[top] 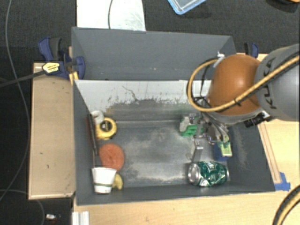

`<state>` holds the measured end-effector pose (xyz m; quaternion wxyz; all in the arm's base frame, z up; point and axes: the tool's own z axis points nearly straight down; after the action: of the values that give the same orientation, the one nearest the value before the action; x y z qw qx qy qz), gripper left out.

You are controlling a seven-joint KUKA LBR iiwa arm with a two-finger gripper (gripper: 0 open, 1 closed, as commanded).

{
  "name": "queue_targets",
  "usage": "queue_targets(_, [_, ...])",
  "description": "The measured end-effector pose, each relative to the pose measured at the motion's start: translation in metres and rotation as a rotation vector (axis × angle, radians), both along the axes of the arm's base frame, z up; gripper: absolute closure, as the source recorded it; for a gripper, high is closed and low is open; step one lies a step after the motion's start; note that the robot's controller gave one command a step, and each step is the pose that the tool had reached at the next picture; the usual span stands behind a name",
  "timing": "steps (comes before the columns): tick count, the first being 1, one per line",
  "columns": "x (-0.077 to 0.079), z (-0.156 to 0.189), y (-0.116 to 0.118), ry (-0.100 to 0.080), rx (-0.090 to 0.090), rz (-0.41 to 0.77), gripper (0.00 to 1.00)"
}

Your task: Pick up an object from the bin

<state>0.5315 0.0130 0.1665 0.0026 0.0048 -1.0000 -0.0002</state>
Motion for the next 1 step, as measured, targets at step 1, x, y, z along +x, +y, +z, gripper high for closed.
queue_targets(1, [0.0018,0.0041,0.0,-0.008,0.0,0.0,0.0])
